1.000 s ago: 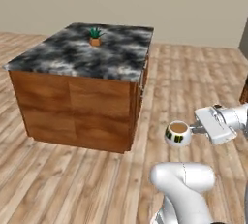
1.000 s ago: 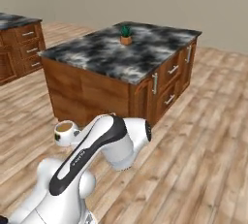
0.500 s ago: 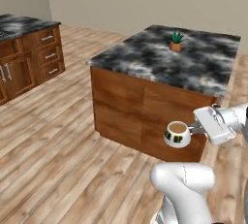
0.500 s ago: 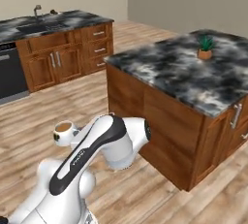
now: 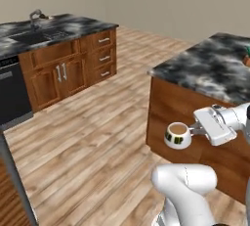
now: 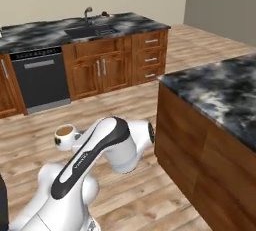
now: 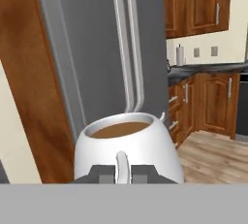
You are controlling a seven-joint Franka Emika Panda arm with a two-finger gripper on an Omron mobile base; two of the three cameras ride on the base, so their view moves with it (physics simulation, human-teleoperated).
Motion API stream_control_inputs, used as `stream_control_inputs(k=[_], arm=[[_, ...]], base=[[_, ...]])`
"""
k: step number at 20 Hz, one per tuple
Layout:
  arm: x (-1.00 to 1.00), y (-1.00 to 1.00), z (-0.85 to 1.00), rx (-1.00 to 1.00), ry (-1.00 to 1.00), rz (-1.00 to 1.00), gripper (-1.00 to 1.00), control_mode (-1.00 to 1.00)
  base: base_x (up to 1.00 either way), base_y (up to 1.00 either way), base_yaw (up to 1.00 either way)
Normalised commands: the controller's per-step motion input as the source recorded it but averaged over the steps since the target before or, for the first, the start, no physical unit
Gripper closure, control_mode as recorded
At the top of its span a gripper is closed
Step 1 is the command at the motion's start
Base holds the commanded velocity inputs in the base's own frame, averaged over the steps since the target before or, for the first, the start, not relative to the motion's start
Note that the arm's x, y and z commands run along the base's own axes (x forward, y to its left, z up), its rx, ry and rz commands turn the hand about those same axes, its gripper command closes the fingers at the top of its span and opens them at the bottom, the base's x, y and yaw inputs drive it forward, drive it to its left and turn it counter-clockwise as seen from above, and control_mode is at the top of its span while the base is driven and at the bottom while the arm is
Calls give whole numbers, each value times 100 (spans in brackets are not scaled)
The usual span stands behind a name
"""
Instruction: Pick up the brewed coffee from the coffee machine and place it next to the breakfast plate on the dining counter.
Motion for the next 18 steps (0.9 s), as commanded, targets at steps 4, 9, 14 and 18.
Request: stream_control_inputs(k=[4, 9, 14, 18], arm=[[0, 0, 0, 0, 0, 0, 100, 100], [0, 0, 0, 0, 0, 0, 100, 100], [0, 0, 0, 0, 0, 0, 100, 100], [0, 0, 0, 0, 0, 0, 100, 100]], base=[[100, 3, 29], [100, 0, 19], [100, 0, 13], [100, 0, 10]])
